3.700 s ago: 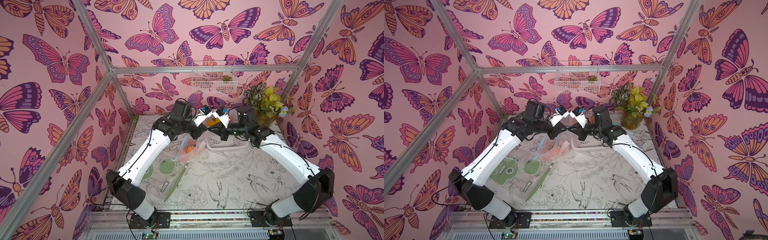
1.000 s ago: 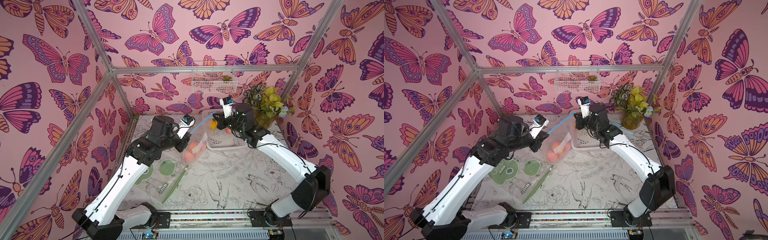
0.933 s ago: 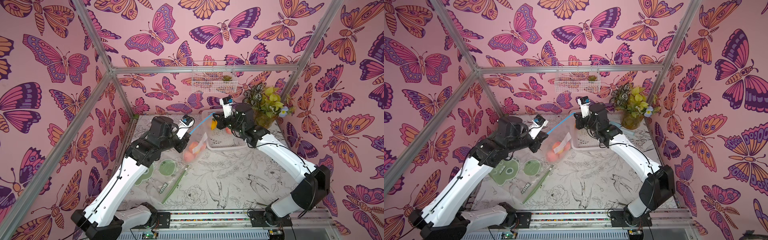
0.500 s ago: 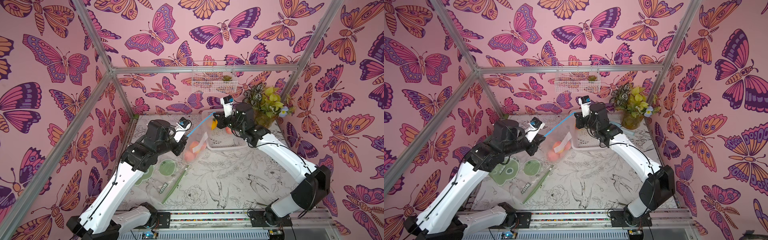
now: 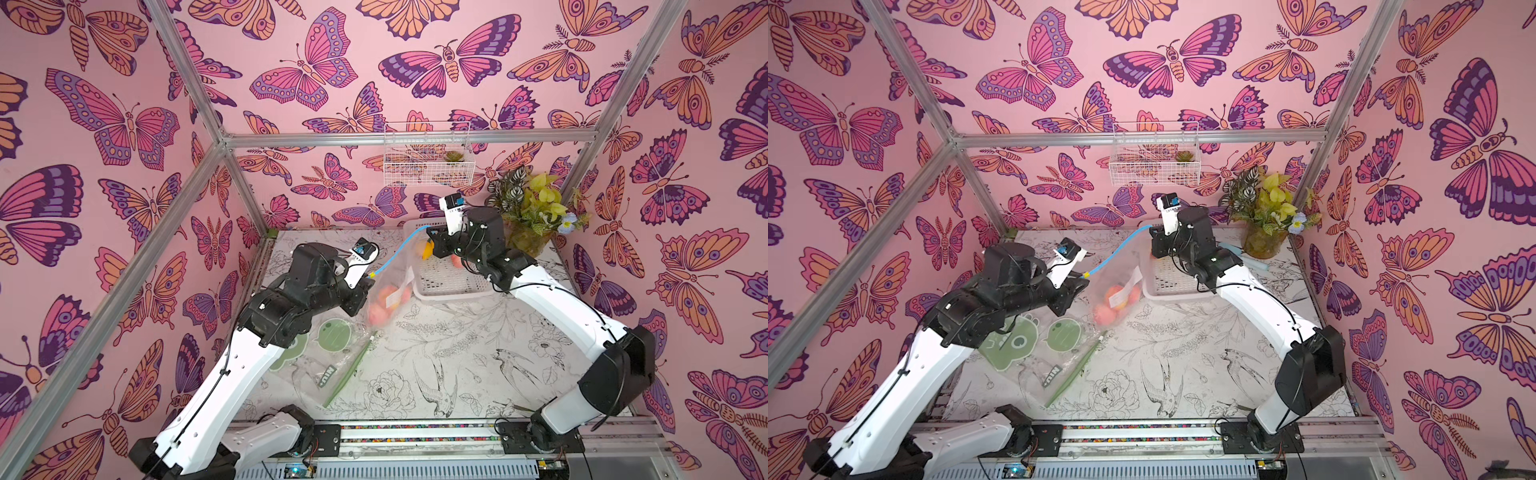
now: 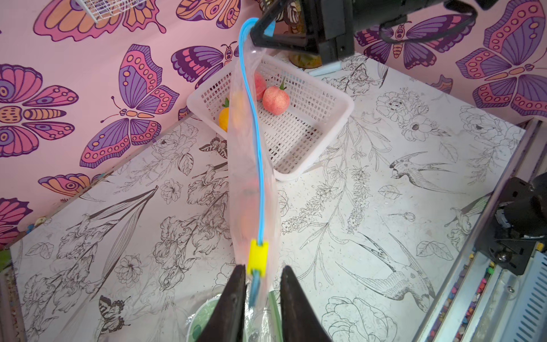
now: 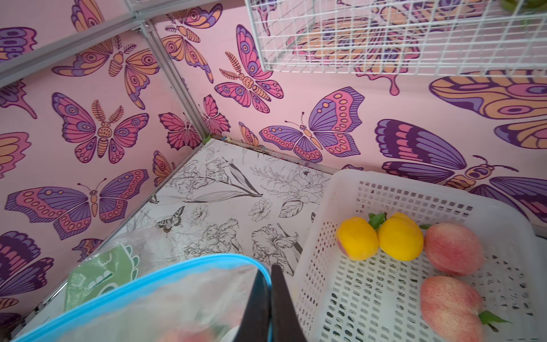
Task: Place the peach in a zip-top bag and seal the zipper
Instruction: Zip the zipper on the zipper food storage bag, then place the zipper food storage bag at the corner of the board.
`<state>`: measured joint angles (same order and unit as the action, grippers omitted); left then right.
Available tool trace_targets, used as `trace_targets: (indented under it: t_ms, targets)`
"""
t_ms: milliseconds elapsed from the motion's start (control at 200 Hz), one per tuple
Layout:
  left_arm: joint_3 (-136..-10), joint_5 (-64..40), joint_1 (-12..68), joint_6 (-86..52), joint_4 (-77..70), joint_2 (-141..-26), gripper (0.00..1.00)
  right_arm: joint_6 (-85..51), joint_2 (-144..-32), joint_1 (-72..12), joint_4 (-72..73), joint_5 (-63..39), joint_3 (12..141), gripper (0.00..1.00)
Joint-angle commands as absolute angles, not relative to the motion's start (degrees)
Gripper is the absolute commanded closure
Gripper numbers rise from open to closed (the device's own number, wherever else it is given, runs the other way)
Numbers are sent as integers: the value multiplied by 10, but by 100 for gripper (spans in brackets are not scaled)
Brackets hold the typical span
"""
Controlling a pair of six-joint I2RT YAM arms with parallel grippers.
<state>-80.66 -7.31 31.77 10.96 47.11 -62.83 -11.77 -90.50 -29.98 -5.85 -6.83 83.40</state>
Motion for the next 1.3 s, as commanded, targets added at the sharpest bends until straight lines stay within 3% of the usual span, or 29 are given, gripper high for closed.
trace_targets:
  t_ms: [0, 105, 205, 396, 571, 896, 1006, 1142, 1227, 1297]
  targets:
    - [-837, -62, 313, 108, 497, -642, 51, -97, -905, -298, -40, -71, 825, 100]
    - [-878, -50, 313, 106, 497, -674, 36, -75, -905, -303, -39, -82, 816, 100]
    - [-914, -43, 312, 109, 497, -709, 29, -56, -884, -308, -35, -96, 809, 100]
    - [-966, -63, 312, 111, 497, -785, 25, -32, -878, -312, -43, -106, 806, 100]
    - [-1002, -56, 310, 112, 497, -838, 27, -20, -873, -313, -41, -121, 802, 100]
    - [-1031, -77, 303, 115, 509, -892, 43, -15, -873, -313, -41, -125, 804, 100]
    - [-1030, -82, 301, 114, 510, -900, 60, -15, -873, -314, -41, -127, 805, 100]
    - [-1034, -88, 301, 114, 511, -904, 90, -15, -873, -314, -41, -124, 806, 100]
    - [-1039, -82, 300, 112, 510, -904, 100, -14, -870, -314, -39, -120, 803, 100]
    - [-1043, -65, 298, 107, 510, -905, 100, -14, -867, -314, -38, -115, 800, 80]
